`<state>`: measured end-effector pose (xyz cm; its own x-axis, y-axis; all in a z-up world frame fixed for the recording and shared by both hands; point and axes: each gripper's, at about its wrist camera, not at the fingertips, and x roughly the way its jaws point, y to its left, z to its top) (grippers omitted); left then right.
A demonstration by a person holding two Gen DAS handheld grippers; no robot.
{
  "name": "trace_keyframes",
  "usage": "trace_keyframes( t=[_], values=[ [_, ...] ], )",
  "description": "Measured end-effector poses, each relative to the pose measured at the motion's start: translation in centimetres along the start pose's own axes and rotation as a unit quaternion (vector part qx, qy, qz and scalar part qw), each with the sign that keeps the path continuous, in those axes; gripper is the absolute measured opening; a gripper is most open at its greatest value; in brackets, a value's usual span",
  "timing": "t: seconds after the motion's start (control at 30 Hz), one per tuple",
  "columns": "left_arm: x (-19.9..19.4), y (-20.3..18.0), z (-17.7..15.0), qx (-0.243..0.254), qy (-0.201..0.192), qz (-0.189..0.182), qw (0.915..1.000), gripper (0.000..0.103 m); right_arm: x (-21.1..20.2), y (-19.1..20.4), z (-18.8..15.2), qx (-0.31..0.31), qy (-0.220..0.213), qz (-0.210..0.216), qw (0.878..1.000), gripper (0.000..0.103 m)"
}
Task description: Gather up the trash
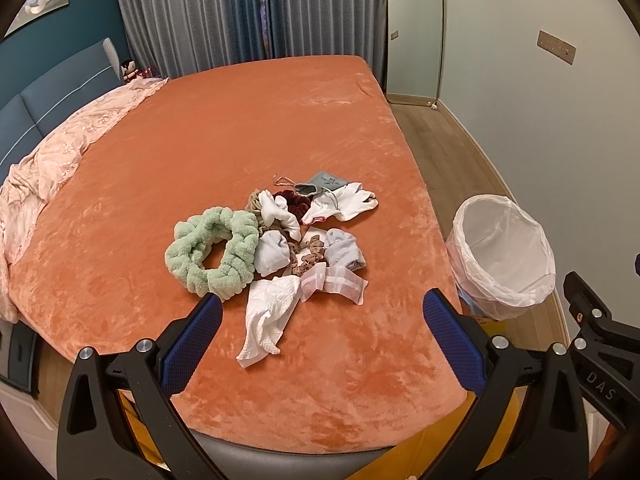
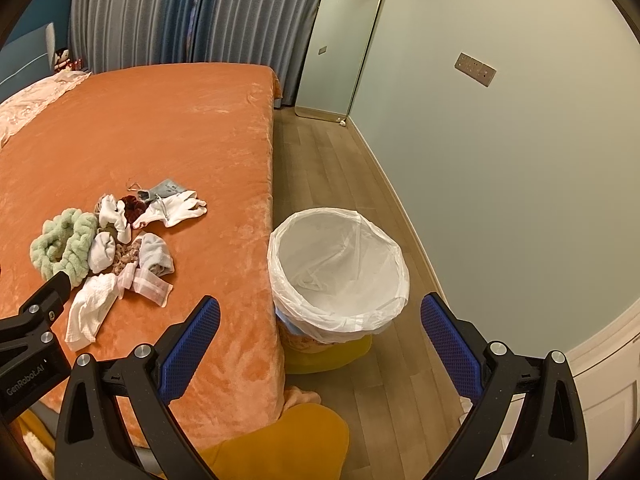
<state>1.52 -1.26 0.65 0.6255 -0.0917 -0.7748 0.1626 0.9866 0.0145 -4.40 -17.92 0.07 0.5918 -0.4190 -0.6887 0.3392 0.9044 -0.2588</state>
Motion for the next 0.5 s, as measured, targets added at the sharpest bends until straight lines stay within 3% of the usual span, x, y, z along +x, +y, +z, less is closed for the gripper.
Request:
trace_keyframes(
  t=[0.5],
  values=[
    [4.9,6.9,-0.7,-0.054,0.034,0.010,0.9979,0.096,1.6,5.9,1.1,0.000,-0.003,0.038,0.999,0.096]
  ],
)
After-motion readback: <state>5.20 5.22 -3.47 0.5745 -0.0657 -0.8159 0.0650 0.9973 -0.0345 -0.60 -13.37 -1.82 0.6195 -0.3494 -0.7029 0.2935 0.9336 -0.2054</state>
